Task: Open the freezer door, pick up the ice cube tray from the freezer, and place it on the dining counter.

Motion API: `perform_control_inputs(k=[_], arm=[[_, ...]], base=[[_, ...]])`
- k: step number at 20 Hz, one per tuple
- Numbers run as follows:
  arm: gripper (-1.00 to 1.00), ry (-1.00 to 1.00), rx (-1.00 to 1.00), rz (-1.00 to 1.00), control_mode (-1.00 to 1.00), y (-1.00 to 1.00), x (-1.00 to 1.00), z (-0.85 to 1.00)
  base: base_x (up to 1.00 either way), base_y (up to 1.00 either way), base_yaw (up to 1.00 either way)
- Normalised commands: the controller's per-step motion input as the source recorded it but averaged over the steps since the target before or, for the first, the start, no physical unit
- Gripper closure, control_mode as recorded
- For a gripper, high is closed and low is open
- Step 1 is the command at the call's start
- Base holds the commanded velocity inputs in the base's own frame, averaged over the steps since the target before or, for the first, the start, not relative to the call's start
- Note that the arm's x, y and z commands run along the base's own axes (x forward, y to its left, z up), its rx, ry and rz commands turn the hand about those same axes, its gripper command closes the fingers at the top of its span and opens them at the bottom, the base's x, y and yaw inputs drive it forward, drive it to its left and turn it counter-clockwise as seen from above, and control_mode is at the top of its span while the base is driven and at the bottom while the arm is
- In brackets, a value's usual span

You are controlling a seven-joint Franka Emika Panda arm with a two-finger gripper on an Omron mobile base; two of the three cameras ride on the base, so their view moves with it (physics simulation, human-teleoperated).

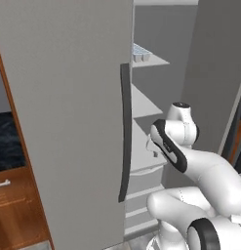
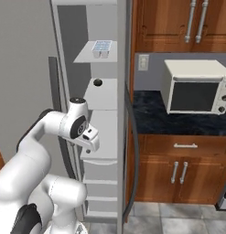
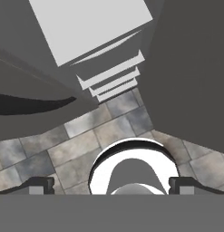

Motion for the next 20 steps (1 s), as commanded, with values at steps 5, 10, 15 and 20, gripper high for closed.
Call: perform_control_inputs(k=[5, 10, 15, 20], arm=[[-1.00, 0.00, 0.00, 0.00, 1.00, 0.00, 0.00, 0.00], [-1.00, 0.00, 0.00, 0.00, 1.00, 0.00, 0.00, 0.00], [-1.00, 0.00, 0.00, 0.00, 1.00, 0.00, 0.00, 0.00], [-1.00, 0.00, 0.00, 0.00, 1.00, 0.00, 0.00, 0.00]], base=[[0.33, -0.05, 0.00], [0.18, -0.27, 0.00], [0.04, -0.30, 0.01], [0.14, -0.31, 0.00]])
